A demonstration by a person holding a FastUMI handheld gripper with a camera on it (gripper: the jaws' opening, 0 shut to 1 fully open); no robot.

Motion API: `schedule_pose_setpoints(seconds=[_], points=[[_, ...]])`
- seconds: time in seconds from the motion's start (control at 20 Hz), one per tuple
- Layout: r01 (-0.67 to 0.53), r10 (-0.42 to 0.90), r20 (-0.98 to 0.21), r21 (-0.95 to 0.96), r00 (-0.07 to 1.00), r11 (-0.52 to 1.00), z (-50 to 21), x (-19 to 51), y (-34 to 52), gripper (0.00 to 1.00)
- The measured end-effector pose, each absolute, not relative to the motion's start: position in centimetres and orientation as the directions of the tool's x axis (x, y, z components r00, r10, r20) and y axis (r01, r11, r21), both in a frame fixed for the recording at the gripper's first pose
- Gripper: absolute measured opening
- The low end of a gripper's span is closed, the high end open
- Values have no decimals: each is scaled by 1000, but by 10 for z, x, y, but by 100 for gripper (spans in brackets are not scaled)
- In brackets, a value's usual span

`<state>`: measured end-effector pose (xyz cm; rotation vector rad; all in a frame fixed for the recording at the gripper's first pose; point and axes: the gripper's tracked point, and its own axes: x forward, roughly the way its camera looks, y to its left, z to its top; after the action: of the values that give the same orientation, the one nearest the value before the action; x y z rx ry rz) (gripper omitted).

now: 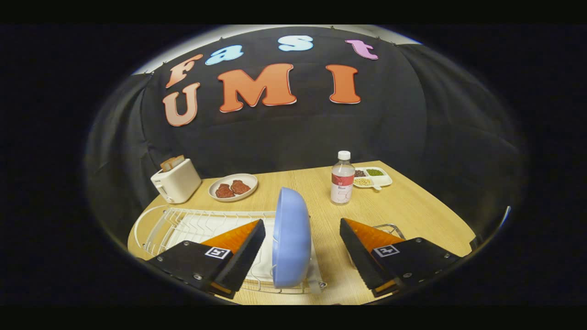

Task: Take the plate from the dish rack, then take the spoon from the basket and place it into the plate.

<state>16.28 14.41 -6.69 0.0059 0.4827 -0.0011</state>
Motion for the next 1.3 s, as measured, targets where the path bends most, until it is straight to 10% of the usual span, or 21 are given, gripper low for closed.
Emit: schedule_pose_setpoints(seconds=[0.4, 1.3], points=[[80, -64, -516, 10, 854, 997, -83, 169, 144, 34], [139, -196, -415, -163, 888, 977, -42, 180, 135, 28]])
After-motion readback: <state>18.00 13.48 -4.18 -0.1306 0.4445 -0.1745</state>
